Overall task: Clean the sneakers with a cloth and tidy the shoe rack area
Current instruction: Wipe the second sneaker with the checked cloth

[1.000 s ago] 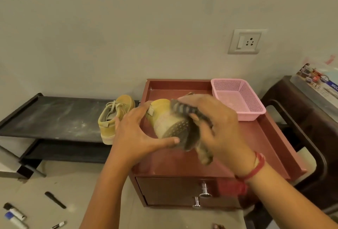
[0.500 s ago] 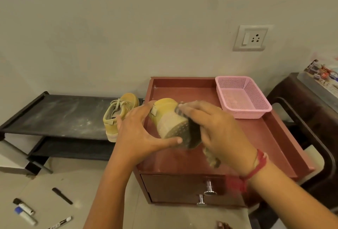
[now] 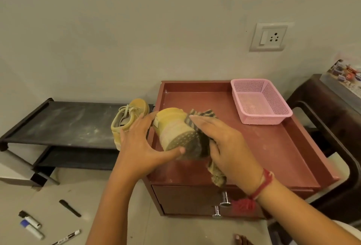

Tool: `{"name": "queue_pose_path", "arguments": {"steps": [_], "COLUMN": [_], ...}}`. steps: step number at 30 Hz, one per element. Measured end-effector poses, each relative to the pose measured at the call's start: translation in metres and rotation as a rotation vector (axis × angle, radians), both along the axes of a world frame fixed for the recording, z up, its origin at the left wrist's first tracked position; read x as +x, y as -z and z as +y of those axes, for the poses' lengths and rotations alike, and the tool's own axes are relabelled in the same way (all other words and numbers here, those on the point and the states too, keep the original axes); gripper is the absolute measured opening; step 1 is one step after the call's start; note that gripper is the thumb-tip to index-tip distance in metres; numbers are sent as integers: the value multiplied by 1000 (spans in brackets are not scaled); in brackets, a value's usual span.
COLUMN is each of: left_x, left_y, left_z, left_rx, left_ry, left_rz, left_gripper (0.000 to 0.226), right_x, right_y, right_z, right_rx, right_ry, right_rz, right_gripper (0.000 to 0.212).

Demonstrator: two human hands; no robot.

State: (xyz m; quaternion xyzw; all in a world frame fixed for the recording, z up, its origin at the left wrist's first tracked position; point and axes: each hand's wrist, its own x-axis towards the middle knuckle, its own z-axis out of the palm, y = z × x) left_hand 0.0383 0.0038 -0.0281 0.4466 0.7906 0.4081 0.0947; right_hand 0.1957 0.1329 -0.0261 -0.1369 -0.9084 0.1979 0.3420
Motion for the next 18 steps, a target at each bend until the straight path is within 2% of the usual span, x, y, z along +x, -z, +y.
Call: {"name": "queue_pose_path", "arguments": {"steps": [2,4,6,9,13,14,18], "left_x": [-1,-4,-7,-5,-1,-2,-8], "left_y": [2,6,9,11,11,12,19], "left_z": [-7,-13,-17,-13,-5,-4,-4], "left_rx": [-28,-103,-186,-223,-152,-143,-155], "left_ry": [-8,-41,-51,-3,14,10,-49], "left_rz": [-40,-33,-1,26,68,74,65], "left_gripper": [88,101,115,109,85,82,91], "right_x": [-1,-2,-4,-10,-13,-12,-13], "right_y": [13,17,11,2,16,21,30], "right_z": [15,24,25,0,-36,-29,5], "right_rx": [-148,-313,-360,-260,62,89,-49], "right_ry": [49,144,213,85,-147,-140,94], "right_rz": [-11,17,72,75,-98,-128,-136], "right_gripper": [52,57,62,59,51,52,54]}}
